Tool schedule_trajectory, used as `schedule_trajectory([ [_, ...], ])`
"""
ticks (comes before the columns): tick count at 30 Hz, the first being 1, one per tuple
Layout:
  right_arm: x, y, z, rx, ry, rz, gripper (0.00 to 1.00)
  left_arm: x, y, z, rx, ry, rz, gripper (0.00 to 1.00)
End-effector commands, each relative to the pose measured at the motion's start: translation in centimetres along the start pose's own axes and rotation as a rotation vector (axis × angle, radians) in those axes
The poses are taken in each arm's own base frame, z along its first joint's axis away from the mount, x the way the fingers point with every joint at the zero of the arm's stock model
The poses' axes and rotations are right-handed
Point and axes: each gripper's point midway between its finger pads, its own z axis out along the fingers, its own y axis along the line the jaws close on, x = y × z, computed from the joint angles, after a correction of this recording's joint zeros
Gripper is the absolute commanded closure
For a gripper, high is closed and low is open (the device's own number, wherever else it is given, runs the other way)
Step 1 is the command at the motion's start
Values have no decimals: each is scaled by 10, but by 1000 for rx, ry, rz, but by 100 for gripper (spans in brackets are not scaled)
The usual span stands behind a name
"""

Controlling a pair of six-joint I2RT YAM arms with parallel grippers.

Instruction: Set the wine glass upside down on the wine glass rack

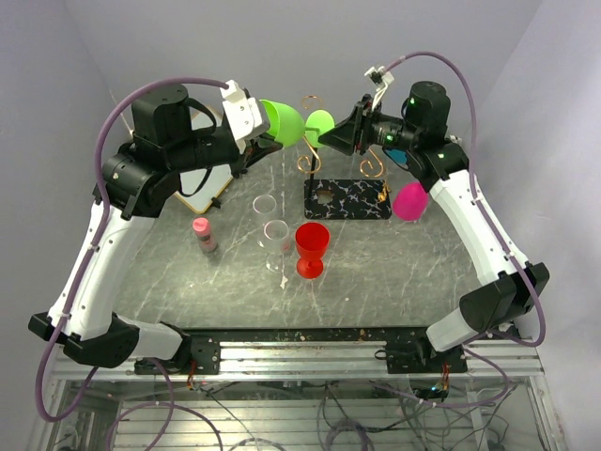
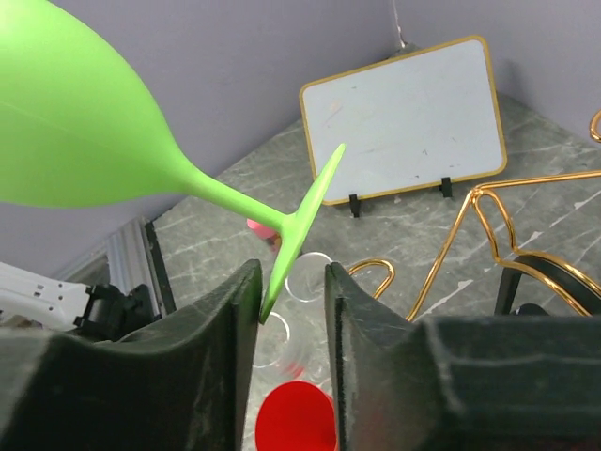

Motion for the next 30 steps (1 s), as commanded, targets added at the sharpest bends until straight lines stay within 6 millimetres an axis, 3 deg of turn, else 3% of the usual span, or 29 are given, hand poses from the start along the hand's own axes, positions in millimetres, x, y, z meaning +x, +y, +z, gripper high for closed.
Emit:
schedule_trajectory([
  [1, -15, 8, 2, -32, -41, 13, 71, -8, 11, 0, -38, -31, 26, 93],
  [7, -16, 5, 5, -22, -48, 43, 85, -6, 10, 1, -34, -26, 24, 93],
  [11, -17, 1, 6, 0, -53, 56, 100, -4, 8, 2, -27, -28, 10, 90],
  [15, -23, -10, 1, 51, -70, 46, 100, -4, 4, 3, -8, -37, -4, 85],
  [21, -30, -25, -9, 101, -91, 29, 100, 0, -1, 0, 4, -28, -3, 60],
  [25, -36, -41, -20, 167, -107, -16, 100, 3, -1, -6, -18, -11, 3, 37],
  [30, -53, -71, -40, 310, -145, -115, 100, 9, -2, -16, -47, 21, 16, 25],
])
